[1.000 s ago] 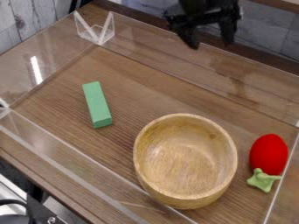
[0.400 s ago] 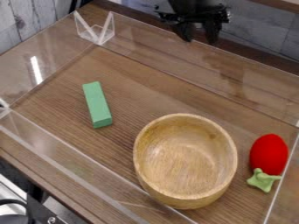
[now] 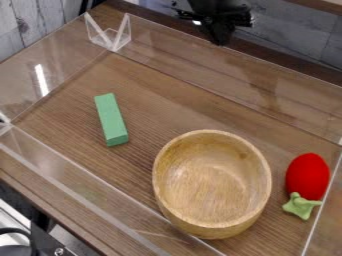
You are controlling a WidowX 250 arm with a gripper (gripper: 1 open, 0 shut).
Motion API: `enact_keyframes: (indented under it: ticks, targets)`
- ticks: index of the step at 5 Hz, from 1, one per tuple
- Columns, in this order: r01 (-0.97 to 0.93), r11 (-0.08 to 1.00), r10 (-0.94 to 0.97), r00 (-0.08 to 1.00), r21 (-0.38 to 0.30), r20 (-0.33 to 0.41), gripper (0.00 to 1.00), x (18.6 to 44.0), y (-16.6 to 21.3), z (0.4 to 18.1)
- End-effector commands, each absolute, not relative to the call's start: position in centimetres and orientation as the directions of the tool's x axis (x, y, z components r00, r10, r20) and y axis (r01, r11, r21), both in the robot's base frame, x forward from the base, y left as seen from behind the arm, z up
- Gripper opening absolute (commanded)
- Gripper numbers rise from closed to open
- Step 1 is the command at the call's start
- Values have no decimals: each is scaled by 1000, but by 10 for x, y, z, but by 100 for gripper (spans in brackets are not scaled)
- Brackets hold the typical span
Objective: Move the red fruit to the right
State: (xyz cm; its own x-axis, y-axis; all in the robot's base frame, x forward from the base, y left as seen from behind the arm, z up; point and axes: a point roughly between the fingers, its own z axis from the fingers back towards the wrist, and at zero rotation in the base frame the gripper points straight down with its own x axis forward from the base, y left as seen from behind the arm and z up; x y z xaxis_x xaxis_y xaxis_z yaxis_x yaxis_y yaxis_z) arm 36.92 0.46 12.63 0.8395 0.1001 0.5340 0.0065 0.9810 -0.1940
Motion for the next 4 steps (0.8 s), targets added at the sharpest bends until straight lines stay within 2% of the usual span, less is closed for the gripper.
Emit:
enact_keyframes:
  ticks: [1, 2, 4]
  targets:
    - [21, 987, 82, 792, -161, 606, 100, 377, -1, 155]
    - [1, 991, 84, 781, -136, 618, 100, 375, -1, 144]
    - [-78, 990, 137, 753, -120, 644, 100, 373, 2, 137]
